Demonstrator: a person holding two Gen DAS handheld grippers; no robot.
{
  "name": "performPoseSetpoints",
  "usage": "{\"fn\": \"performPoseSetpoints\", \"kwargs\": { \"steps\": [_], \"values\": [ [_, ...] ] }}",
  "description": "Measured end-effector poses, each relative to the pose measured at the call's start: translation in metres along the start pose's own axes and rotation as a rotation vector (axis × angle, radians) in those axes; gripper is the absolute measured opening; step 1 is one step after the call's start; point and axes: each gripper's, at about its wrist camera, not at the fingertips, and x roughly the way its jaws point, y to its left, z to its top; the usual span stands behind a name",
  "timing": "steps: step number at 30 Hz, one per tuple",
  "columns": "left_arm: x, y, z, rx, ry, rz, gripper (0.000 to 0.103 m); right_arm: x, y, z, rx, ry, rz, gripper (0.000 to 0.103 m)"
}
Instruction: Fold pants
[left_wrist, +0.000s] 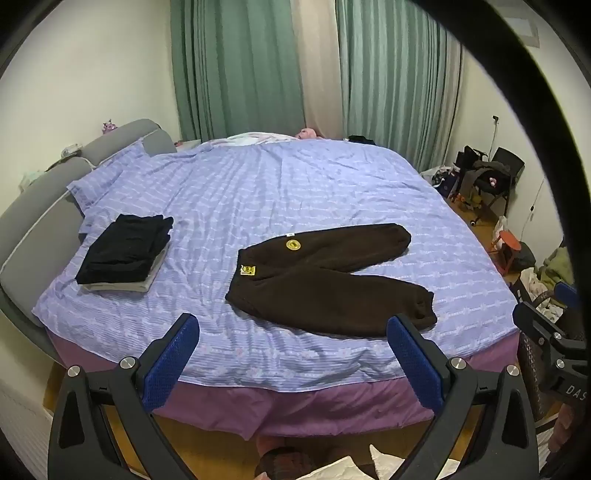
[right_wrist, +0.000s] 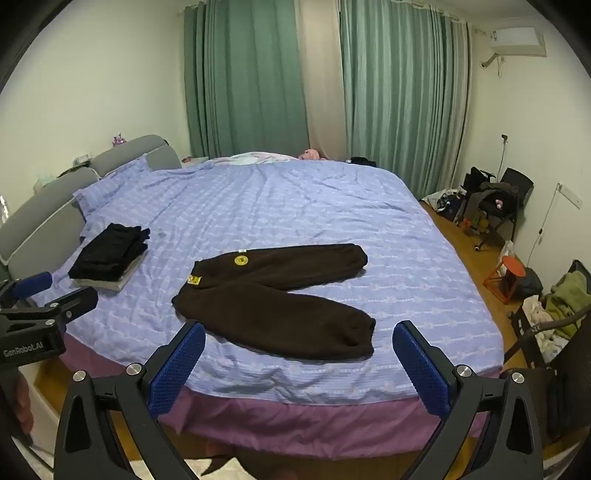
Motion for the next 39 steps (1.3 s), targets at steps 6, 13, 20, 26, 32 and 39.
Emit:
{"fn": "performPoseSetpoints", "kwargs": {
  "steps": [6,13,20,26,32,39],
  "values": [
    [-0.001,0.003,0.006,-0.004,0.007,-0.004,0.103,-0.004,0.0,-0.001,0.001,-0.006,-0.001,0.103],
    [-0.011,0.004,0.01,-0.009,-0.028,0.003,0.103,-0.008,0.003,0.009,0.001,-0.011,0.003,0.103],
    [-0.014,0.005,0.009,-0.014,-0.043,-0.002,0.103,-0.012,0.002,0.006,0.002,-0.02,0.005,0.103],
    [-0.014,0.005,0.006,-0.016,-0.053,0.0,0.103,-0.008,-0.002,0.006,0.011,-0.021,0.01,0.103],
    [-0.016,0.005,0.008,-0.009,-0.069,0.002,0.103,-0.007,-0.003,0.007,0.017,-0.03,0.011,0.103],
    [-0.017,0.005,0.007,-0.008,-0.079,0.001,0.103,-0.008,-0.005,0.006,0.022,-0.038,0.011,0.103]
  ]
}}
